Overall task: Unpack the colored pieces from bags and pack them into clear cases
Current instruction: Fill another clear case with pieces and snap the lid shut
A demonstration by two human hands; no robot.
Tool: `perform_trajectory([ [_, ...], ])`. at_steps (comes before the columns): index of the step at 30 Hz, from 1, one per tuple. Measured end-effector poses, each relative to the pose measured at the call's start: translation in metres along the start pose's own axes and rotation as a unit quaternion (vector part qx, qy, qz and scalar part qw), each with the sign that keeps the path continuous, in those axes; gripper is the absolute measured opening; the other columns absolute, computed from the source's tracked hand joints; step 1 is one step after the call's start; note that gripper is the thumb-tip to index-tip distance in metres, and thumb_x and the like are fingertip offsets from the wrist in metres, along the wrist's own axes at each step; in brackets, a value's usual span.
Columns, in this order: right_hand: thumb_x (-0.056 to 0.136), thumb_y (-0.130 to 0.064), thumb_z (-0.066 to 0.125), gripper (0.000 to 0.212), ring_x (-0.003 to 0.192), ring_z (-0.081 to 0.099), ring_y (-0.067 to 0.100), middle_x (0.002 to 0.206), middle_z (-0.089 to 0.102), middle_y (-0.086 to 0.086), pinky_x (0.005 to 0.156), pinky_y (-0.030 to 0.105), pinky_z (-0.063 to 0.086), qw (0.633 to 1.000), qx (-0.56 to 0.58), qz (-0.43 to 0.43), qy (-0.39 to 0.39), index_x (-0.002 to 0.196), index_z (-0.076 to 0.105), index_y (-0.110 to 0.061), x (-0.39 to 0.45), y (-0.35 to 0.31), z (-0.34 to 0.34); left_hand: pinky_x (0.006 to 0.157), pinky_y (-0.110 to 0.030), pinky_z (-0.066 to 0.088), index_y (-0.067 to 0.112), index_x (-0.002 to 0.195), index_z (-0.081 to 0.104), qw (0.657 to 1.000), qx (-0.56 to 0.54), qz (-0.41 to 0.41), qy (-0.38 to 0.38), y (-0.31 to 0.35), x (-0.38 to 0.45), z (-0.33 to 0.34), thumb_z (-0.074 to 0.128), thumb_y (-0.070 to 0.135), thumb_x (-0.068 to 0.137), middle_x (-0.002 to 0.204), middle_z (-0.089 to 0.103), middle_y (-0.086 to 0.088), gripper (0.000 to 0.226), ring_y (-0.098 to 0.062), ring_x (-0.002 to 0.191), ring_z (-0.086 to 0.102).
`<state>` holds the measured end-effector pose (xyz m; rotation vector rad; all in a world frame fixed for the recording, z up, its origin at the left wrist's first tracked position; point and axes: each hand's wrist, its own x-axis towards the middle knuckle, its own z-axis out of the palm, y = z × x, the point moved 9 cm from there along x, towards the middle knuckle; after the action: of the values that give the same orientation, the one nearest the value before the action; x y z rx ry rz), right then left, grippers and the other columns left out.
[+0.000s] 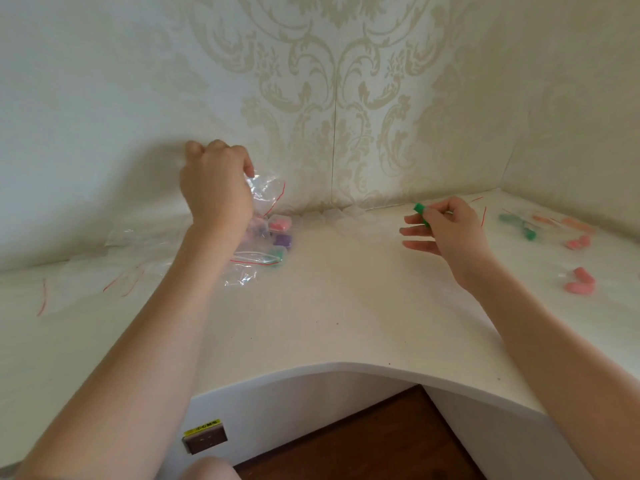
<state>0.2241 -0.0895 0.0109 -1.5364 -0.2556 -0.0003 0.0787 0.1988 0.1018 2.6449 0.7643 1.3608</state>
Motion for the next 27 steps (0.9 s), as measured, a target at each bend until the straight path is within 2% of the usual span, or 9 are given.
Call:
perform_trajectory([
  [4, 0.096, -0.001, 0.043, 0.014, 0.064, 0.069, 0.017, 0.098, 0.063, 0.02, 0.053, 0.028, 0.057, 1.0, -0.003, 0.002, 0.002, 0.085, 0.042, -0.01, -0.001, 0.002, -0.002, 0.079, -0.04, 0.032, 0.014, 0.092, 0.072, 0.993, 0.083, -0.06, -0.052, -0.016, 0.0, 0.011, 0.052, -0.005, 0.079, 0.099, 0.06, -0.015, 0.03, -0.037, 0.108, 0.043],
  [8, 0.093, 0.003, 0.037, 0.022, 0.053, 0.06, 0.015, 0.086, 0.057, 0.014, 0.051, 0.026, 0.056, 1.0, -0.008, 0.015, 0.009, 0.105, 0.052, -0.007, 0.001, 0.004, -0.004, 0.081, -0.041, 0.029, 0.014, 0.086, 0.07, 0.997, 0.063, -0.016, 0.035, 0.006, -0.004, -0.007, 0.052, 0.001, 0.078, 0.098, 0.06, -0.013, 0.024, -0.036, 0.107, 0.044],
  [10, 0.091, 0.003, 0.032, 0.033, 0.054, 0.054, 0.016, 0.079, 0.052, 0.011, 0.051, 0.027, 0.056, 1.0, -0.022, 0.019, -0.001, 0.106, 0.06, -0.006, 0.002, 0.004, -0.002, 0.074, -0.039, 0.035, 0.013, 0.078, 0.068, 0.994, 0.011, 0.087, 0.063, 0.041, -0.015, -0.009, 0.049, 0.006, 0.07, 0.086, 0.062, -0.011, 0.021, -0.036, 0.096, 0.052],
  [12, 0.089, 0.003, 0.03, 0.035, 0.054, 0.05, 0.016, 0.076, 0.05, 0.01, 0.047, 0.026, 0.054, 0.999, -0.044, 0.02, -0.008, 0.09, 0.064, -0.003, 0.002, 0.004, 0.001, 0.068, -0.036, 0.042, 0.011, 0.075, 0.068, 0.967, -0.054, 0.246, 0.026, 0.09, -0.04, 0.01, 0.049, 0.01, 0.065, 0.079, 0.064, -0.011, 0.021, -0.035, 0.083, 0.059],
  [15, 0.082, 0.004, 0.025, 0.032, 0.052, 0.043, 0.015, 0.073, 0.048, 0.007, 0.043, 0.025, 0.042, 0.998, -0.057, 0.034, 0.014, 0.069, 0.052, -0.007, 0.005, 0.007, 0.0, 0.09, -0.039, 0.044, 0.007, 0.11, 0.067, 0.917, -0.105, 0.357, -0.147, 0.14, -0.081, 0.064, 0.057, 0.014, 0.081, 0.117, 0.064, -0.014, 0.032, -0.034, 0.11, 0.057],
  [17, 0.08, 0.005, 0.025, 0.03, 0.051, 0.04, 0.015, 0.071, 0.049, 0.007, 0.043, 0.023, 0.034, 0.997, -0.058, 0.038, 0.023, 0.064, 0.047, -0.008, 0.007, 0.009, -0.002, 0.111, -0.035, 0.023, 0.01, 0.141, 0.043, 0.898, -0.074, 0.346, -0.263, 0.146, -0.1, 0.097, 0.048, 0.026, 0.096, 0.15, 0.037, -0.01, 0.048, -0.026, 0.138, 0.032],
  [20, 0.082, 0.002, 0.028, 0.029, 0.05, 0.039, 0.015, 0.07, 0.06, 0.006, 0.044, 0.023, 0.031, 0.994, -0.111, 0.016, 0.007, 0.063, 0.046, -0.01, 0.009, 0.011, 0.001, 0.118, -0.033, 0.011, 0.015, 0.15, 0.022, 0.884, -0.075, 0.307, -0.345, 0.138, -0.11, 0.118, 0.035, 0.032, 0.101, 0.158, 0.017, -0.006, 0.054, -0.019, 0.146, 0.013],
  [23, 0.081, -0.001, 0.03, 0.03, 0.054, 0.039, 0.019, 0.066, 0.054, 0.004, 0.048, 0.026, 0.027, 0.983, -0.184, -0.011, -0.013, 0.062, 0.048, -0.014, 0.009, 0.013, 0.007, 0.113, -0.034, 0.024, 0.015, 0.141, 0.039, 0.89, -0.17, 0.251, -0.34, 0.133, -0.106, 0.117, 0.046, 0.027, 0.098, 0.15, 0.035, -0.007, 0.046, -0.022, 0.141, 0.026],
  [27, 0.083, -0.003, 0.031, 0.034, 0.053, 0.036, 0.014, 0.064, 0.045, -0.001, 0.051, 0.025, 0.025, 0.978, -0.207, -0.027, -0.029, 0.062, 0.053, -0.016, 0.006, 0.009, 0.012, 0.095, -0.036, 0.041, 0.013, 0.122, 0.052, 0.888, -0.274, 0.217, -0.3, 0.131, -0.1, 0.105, 0.059, 0.012, 0.089, 0.119, 0.052, -0.006, 0.033, -0.022, 0.111, 0.052],
])
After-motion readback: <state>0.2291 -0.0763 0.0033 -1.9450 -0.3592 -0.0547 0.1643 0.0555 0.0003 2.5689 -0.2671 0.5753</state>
